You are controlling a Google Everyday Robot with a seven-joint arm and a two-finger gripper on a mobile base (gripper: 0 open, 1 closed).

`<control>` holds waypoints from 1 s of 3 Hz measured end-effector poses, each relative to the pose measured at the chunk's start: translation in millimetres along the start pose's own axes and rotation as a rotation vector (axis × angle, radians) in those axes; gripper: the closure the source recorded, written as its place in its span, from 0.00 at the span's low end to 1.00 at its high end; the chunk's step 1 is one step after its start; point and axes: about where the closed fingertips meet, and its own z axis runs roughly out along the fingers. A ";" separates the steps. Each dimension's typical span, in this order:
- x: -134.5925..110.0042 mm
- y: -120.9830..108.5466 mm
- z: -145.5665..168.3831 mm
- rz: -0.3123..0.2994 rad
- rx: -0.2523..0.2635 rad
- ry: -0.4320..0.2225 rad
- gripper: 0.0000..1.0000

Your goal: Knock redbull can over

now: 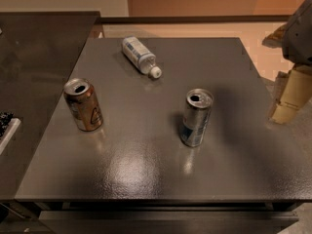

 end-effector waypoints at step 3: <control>-24.5 17.0 61.3 -0.027 -0.156 -0.234 0.00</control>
Offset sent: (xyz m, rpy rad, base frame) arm 0.0122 0.0328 -0.0589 0.2589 0.0970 0.1156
